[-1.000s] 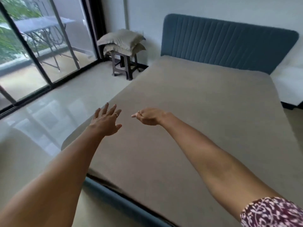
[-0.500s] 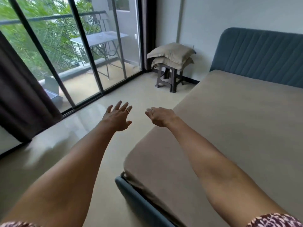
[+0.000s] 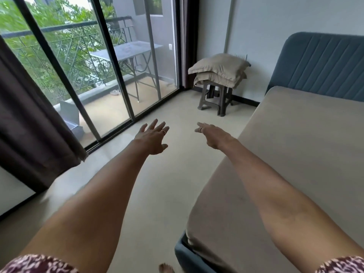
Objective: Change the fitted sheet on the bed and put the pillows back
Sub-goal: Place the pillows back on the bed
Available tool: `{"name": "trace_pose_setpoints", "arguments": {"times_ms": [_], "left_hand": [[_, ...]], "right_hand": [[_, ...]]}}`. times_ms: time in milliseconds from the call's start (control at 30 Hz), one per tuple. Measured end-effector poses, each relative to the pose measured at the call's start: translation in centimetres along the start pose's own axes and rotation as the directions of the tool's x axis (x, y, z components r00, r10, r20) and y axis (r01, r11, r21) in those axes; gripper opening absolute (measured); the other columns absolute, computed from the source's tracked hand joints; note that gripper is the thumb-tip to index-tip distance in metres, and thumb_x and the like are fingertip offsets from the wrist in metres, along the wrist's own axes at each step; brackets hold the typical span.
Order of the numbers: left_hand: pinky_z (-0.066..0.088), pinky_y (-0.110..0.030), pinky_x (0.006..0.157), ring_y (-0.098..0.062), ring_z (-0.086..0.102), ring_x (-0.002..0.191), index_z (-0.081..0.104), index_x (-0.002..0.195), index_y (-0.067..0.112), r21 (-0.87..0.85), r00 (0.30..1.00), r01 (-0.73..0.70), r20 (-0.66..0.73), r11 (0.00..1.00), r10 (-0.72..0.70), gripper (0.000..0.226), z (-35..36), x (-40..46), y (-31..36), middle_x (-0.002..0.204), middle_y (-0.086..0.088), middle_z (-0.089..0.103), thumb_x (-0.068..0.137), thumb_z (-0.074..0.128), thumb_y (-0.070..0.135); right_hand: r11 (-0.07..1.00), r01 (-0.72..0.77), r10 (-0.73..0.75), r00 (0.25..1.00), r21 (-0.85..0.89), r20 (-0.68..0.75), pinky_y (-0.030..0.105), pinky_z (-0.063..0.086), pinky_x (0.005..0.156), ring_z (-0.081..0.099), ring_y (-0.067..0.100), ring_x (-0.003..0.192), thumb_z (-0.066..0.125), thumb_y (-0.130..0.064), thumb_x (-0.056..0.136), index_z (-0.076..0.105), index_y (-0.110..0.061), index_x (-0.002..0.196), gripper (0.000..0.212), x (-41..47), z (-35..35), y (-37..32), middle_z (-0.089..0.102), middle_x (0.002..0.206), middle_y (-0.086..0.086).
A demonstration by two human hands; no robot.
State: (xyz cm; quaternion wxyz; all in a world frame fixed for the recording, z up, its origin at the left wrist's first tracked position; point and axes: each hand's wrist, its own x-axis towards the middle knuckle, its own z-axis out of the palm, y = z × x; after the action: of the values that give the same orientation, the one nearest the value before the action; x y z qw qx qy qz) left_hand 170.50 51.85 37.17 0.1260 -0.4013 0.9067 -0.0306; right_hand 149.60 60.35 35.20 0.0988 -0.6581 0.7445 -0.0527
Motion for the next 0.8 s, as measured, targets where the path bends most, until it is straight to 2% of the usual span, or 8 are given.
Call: {"name": "trace_pose_setpoints", "arguments": {"times_ms": [133, 300, 433, 533, 633, 733, 800], "left_hand": [[0.003, -0.045, 0.12, -0.02, -0.011, 0.148, 0.005, 0.154, 0.021, 0.04, 0.998, -0.045, -0.038, 0.998, 0.046, 0.071, -1.0, 5.6, -4.4, 0.162, 0.003, -0.005, 0.099, 0.044, 0.042], [0.003, -0.044, 0.119, -0.02, -0.01, 0.148, 0.005, 0.154, 0.021, 0.079, 0.998, -0.054, -0.011, 0.995, 0.055, 0.072, -2.4, 13.1, -10.7, 0.162, 0.004, -0.004, 0.099, 0.044, 0.043], [0.002, -0.043, 0.119, -0.021, -0.01, 0.148, 0.005, 0.154, 0.02, 0.087, 0.998, -0.054, 0.029, 0.995, 0.052, 0.072, -2.9, 18.7, -15.0, 0.162, 0.003, -0.005, 0.099, 0.044, 0.043], [0.003, -0.043, 0.118, -0.02, -0.01, 0.148, 0.004, 0.154, 0.019, 0.105, 0.994, -0.099, 0.051, 0.99, 0.094, 0.072, -3.4, 23.7, -16.2, 0.162, 0.003, -0.005, 0.099, 0.044, 0.043], [0.003, -0.043, 0.119, -0.02, -0.01, 0.148, 0.004, 0.154, 0.02, 0.086, 0.983, -0.18, 0.042, 0.98, 0.177, 0.072, -4.1, 29.9, -16.8, 0.162, 0.004, -0.005, 0.099, 0.043, 0.043], [0.004, -0.043, 0.12, -0.02, -0.009, 0.148, 0.006, 0.154, 0.021, 0.083, 0.969, -0.247, 0.013, 0.966, 0.247, 0.07, -5.0, 36.2, -17.7, 0.162, 0.004, -0.004, 0.099, 0.043, 0.043], [0.005, -0.043, 0.12, -0.019, -0.007, 0.149, 0.008, 0.154, 0.021, 0.075, 0.963, -0.27, 0.016, 0.96, 0.27, 0.069, -5.6, 40.3, -18.9, 0.162, 0.004, -0.002, 0.099, 0.043, 0.042]], "right_hand": [[0.999, 0.012, -0.014, 0.999, -0.029, -0.043, 0.034, 0.017, 0.117, 0.014, 0.022, 0.147, 0.024, 0.023, 0.082, 0.038, -0.011, 0.145, 0.073, 6.7, 0.2, -0.3, 0.012, 0.161, 0.005], [1.0, 0.001, -0.002, 0.997, -0.022, -0.081, 0.038, 0.019, 0.116, 0.004, 0.021, 0.148, 0.022, 0.025, 0.084, 0.046, -0.005, 0.138, 0.066, 16.5, -0.3, -0.6, 0.009, 0.161, 0.005], [1.0, 0.014, -0.013, 0.997, 0.013, -0.079, 0.035, 0.015, 0.118, 0.003, 0.017, 0.148, 0.022, 0.025, 0.083, 0.048, -0.005, 0.136, 0.066, 22.6, -0.4, -0.8, 0.011, 0.161, 0.004], [0.999, -0.007, 0.004, 0.997, -0.048, -0.075, 0.034, 0.015, 0.119, 0.007, 0.016, 0.148, 0.027, 0.021, 0.084, 0.044, -0.008, 0.14, 0.065, 26.1, -1.0, 0.7, 0.011, 0.161, 0.003], [0.987, -0.106, 0.102, 0.994, -0.123, -0.036, 0.032, 0.017, 0.118, 0.013, 0.017, 0.147, 0.035, 0.005, 0.092, 0.036, -0.013, 0.146, 0.057, 29.9, -1.4, 3.1, 0.014, 0.16, 0.003], [0.95, -0.196, 0.193, 0.981, -0.242, -0.034, 0.036, 0.02, 0.115, 0.022, 0.02, 0.144, 0.031, -0.024, 0.103, 0.036, -0.014, 0.146, 0.045, 34.4, -2.3, 5.5, 0.021, 0.158, 0.005], [0.937, -0.274, 0.274, 0.961, -0.218, -0.031, 0.037, 0.022, 0.114, 0.025, 0.02, 0.143, 0.027, -0.034, 0.104, 0.035, -0.014, 0.146, 0.048, 37.6, -3.1, 6.5, 0.025, 0.157, 0.005]]}}
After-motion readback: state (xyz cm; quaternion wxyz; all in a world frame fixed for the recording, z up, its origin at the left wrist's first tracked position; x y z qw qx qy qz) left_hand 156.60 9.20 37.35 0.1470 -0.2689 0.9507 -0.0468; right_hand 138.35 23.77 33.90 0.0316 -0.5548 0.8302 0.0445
